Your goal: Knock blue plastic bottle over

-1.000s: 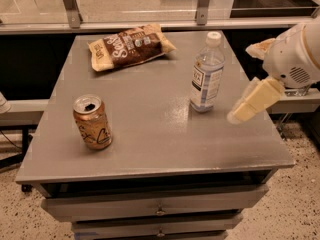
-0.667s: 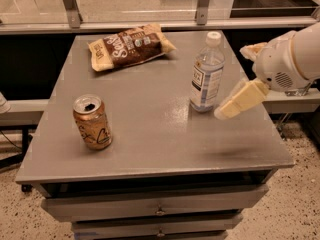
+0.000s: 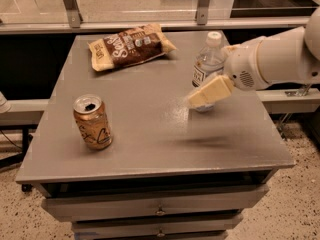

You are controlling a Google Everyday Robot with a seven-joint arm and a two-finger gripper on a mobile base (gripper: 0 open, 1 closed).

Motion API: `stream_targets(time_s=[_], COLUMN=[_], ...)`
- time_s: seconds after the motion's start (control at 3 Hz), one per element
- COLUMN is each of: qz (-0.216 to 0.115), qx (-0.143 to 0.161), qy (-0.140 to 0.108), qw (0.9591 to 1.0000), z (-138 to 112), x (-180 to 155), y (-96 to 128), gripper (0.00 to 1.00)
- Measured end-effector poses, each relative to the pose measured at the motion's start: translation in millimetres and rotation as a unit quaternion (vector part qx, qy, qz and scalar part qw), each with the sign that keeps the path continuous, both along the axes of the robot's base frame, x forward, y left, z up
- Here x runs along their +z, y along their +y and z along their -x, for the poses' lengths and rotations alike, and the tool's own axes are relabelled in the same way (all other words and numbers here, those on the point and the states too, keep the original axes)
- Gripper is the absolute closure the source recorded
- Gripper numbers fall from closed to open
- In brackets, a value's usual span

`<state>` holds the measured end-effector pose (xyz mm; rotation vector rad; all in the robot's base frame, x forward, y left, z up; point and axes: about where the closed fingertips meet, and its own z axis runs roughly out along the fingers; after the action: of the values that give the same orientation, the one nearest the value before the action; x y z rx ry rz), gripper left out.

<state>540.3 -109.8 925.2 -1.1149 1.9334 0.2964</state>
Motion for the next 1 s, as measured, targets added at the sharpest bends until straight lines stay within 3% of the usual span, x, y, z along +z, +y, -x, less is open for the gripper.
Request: stream_targets(time_s=[0.33,1.0], qz=[-0.037,-0.071], qx=[-0.026,-0.037], qy=[0.002,-0.004], qw=[0.9990,0.9967], z=[-9.9,-31.5], x=[6.0,19.3], y=[30.6,89.9], gripper=[0.00,0.00])
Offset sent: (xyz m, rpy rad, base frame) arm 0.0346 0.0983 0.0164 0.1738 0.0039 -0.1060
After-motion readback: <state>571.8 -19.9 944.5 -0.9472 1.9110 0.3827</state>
